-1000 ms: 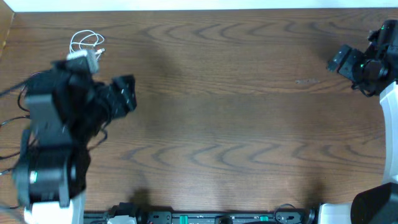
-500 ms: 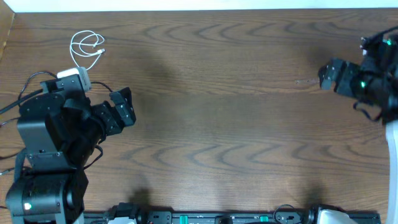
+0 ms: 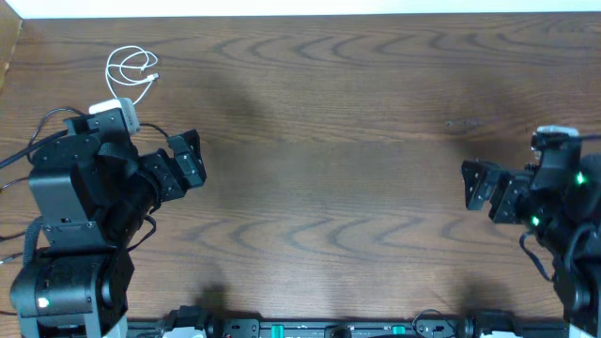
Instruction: Untangle cables
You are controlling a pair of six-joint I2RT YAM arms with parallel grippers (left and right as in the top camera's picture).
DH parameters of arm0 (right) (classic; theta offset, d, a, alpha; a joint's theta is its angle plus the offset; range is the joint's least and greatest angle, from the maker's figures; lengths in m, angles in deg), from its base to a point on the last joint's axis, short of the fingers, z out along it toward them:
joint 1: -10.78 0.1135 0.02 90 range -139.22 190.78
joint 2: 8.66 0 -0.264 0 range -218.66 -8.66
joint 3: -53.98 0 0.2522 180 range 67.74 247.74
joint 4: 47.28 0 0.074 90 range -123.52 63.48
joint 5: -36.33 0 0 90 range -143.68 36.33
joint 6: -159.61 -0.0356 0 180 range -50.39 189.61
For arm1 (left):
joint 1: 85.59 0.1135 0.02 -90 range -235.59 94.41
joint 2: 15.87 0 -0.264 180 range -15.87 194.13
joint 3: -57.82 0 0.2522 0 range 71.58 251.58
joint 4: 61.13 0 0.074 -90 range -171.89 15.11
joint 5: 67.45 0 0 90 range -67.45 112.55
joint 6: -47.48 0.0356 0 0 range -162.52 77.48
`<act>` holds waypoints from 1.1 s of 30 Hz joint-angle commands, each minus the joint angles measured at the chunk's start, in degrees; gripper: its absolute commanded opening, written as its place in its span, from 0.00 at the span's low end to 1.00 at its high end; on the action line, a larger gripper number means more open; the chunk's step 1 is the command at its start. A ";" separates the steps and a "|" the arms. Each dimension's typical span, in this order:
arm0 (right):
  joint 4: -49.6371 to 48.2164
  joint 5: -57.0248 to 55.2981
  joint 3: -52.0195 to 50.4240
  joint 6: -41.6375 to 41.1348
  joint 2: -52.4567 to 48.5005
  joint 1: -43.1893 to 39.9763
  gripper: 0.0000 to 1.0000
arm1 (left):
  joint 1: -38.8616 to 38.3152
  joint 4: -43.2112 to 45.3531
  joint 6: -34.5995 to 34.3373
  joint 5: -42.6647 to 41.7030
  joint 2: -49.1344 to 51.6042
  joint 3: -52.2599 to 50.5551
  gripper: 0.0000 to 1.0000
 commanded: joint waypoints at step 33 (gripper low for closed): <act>-6.84 -5.07 -12.50 10.78 8.48 5.25 0.99 | -0.13 -0.11 0.55 -0.46 0.22 0.20 0.98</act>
